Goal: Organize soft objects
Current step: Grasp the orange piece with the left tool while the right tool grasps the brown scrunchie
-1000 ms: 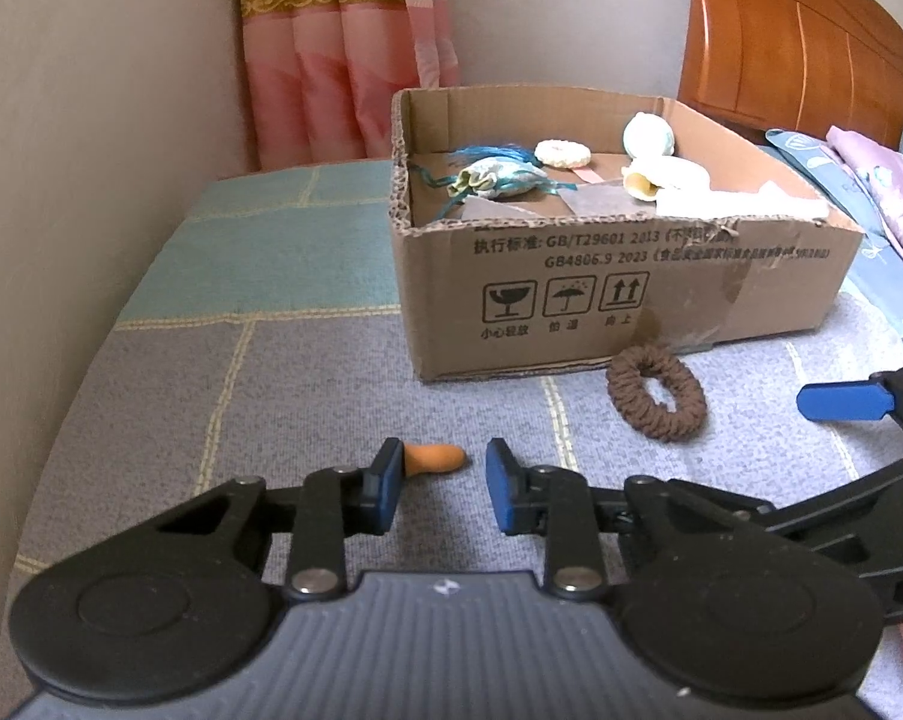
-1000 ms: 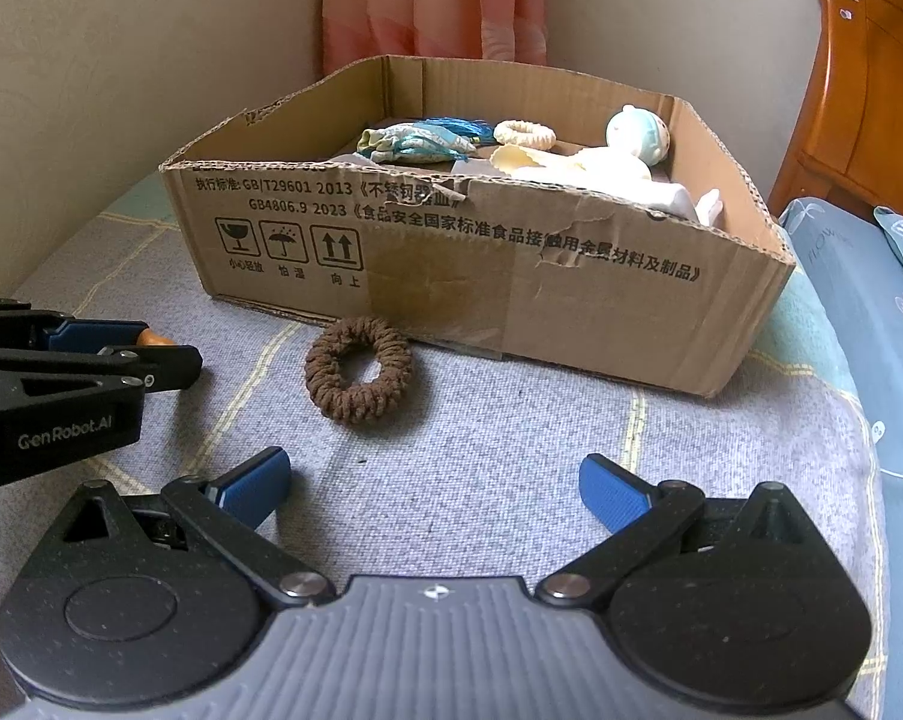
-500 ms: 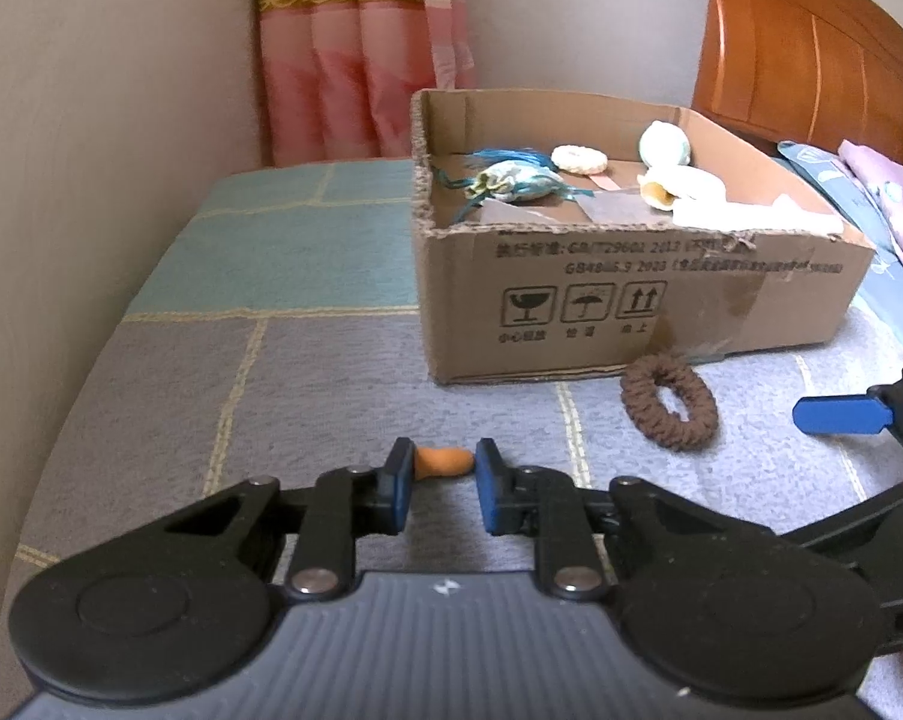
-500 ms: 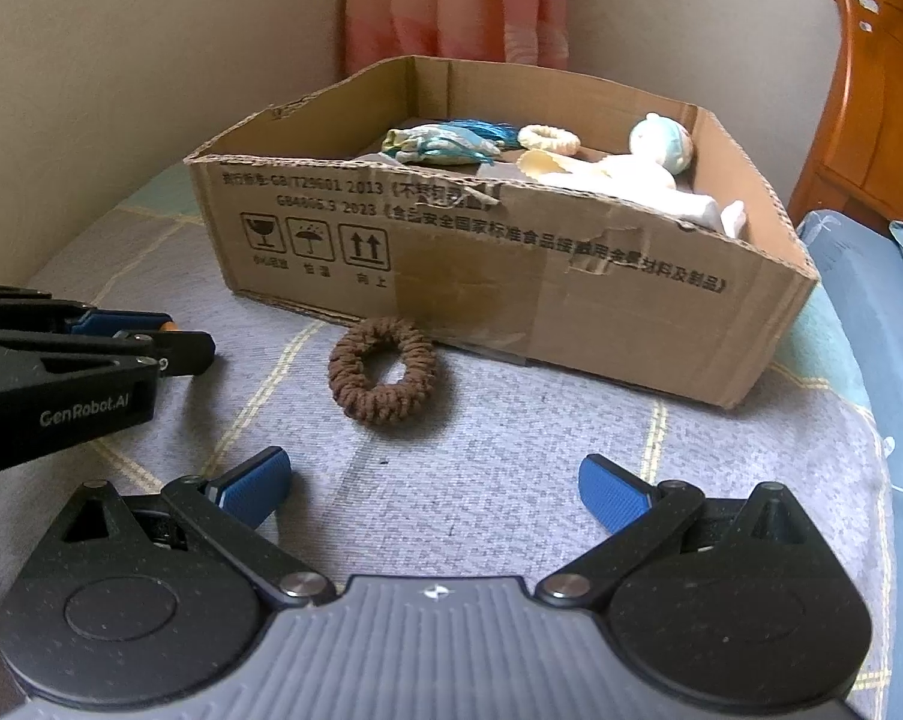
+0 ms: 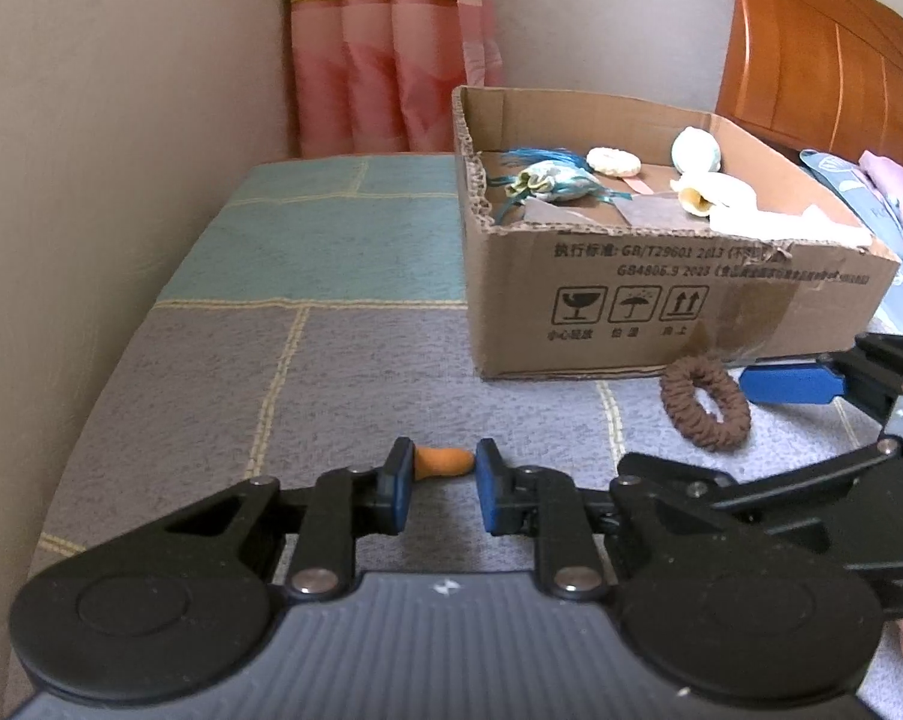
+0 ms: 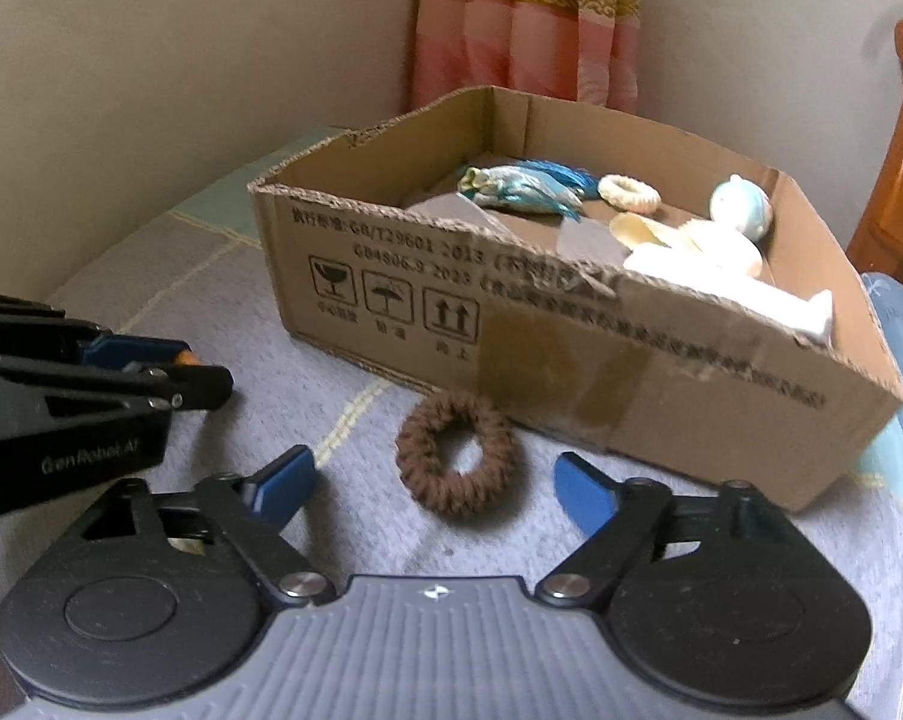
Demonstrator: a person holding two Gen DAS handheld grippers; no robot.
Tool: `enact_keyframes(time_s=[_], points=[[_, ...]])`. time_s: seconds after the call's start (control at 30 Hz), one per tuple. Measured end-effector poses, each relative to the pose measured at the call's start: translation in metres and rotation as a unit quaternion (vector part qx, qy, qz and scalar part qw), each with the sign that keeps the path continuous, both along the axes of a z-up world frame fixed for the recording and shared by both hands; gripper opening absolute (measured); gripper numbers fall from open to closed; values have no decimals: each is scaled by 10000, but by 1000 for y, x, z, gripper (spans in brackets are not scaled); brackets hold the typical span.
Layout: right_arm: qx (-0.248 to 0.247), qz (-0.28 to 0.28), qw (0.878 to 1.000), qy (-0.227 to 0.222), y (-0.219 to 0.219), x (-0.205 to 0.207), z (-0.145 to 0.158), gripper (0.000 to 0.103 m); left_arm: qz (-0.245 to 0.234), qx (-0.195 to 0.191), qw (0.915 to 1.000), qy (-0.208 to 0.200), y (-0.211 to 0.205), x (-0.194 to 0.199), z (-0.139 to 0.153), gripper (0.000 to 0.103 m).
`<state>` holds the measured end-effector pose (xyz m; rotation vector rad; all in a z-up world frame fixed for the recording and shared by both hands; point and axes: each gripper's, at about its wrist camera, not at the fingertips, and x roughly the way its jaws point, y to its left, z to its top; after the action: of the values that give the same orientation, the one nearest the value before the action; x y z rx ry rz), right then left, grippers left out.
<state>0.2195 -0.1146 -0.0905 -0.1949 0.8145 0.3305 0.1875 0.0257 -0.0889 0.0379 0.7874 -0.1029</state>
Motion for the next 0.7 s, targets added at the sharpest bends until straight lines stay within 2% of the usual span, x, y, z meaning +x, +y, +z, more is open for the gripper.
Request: enact_keyframes(time_s=[0.27,0.33,0.4,0.47,0.53,0.7], points=[[2,-88,9999,-49,0,4,3,69,-14,-21,10000,-7,1,-1,0,20],[-13,-164,9998,-69,-1,6,4,68,-14,-18,10000,-11,2,-1,0,20],[15,-251,9996,-82,-3,9,4,62,-15,-17,10000,-7,1,-1,0,20],[24,-338,9994,-117,-3,10,5,50,-16,-14,10000,-7,1,-2,0,20],[15,-362,9993,-127,-2,10,5,45,-15,-15,10000,-9,1,-2,0,20],[-32,-399,9991,-137,-4,6,8,39,-46,-4,10000,-8,1,-2,0,21]])
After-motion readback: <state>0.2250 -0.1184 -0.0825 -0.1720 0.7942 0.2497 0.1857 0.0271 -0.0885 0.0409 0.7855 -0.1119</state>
